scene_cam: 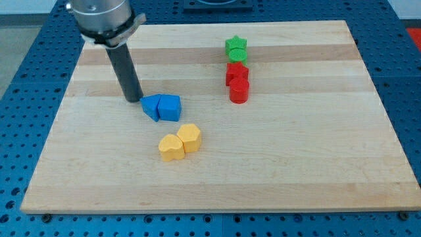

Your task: Separate the green circle and the red star

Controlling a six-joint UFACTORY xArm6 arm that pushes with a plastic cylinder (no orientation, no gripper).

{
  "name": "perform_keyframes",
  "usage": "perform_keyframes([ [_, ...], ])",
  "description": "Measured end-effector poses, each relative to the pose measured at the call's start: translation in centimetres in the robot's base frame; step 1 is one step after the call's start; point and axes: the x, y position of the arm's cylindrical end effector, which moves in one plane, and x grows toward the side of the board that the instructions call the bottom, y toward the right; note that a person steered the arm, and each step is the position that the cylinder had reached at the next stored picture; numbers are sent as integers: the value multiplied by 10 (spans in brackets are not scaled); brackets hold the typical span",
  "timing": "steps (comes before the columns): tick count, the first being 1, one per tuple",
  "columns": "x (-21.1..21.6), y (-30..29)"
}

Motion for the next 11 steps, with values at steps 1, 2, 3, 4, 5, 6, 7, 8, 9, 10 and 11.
perform_keyframes([
  [1, -27, 7],
  [2, -45, 47],
  [3, -56, 90],
  [4, -56, 132],
  [5, -56, 165],
  [6, -56, 188],
  [7, -56, 208],
  [8, -56, 219],
  [9, -57, 235],
  [10, -71, 236],
  [11, -88, 236],
])
